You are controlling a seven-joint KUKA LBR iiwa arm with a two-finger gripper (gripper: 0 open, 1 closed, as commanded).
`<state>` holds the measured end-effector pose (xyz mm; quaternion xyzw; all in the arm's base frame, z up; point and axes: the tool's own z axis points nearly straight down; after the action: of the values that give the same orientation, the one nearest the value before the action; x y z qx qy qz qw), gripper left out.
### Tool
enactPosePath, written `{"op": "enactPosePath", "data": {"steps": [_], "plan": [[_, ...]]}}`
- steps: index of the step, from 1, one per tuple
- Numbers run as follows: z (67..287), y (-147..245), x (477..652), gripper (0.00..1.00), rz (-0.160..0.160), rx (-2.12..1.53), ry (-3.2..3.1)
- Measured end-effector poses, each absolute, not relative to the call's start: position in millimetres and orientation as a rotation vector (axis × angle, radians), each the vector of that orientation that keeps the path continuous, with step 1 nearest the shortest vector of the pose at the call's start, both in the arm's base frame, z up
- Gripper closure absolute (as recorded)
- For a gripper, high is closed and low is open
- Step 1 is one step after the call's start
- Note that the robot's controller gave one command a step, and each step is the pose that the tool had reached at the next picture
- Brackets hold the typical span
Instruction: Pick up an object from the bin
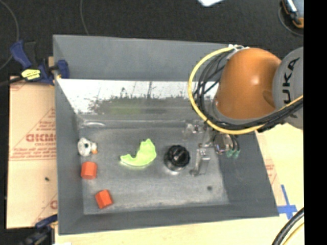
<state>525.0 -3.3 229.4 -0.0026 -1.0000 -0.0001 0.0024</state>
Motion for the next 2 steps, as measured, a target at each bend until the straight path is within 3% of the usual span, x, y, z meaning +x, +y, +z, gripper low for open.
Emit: {"op": "enactPosePath", "data": {"steps": [1, 2], "plan": [[234.1, -3.3, 526.4, 0.00, 0.000, -0.008, -3.145], [147.2, 11.9, 536.8, 0.00, 0.001, 0.122, -3.144]]}}
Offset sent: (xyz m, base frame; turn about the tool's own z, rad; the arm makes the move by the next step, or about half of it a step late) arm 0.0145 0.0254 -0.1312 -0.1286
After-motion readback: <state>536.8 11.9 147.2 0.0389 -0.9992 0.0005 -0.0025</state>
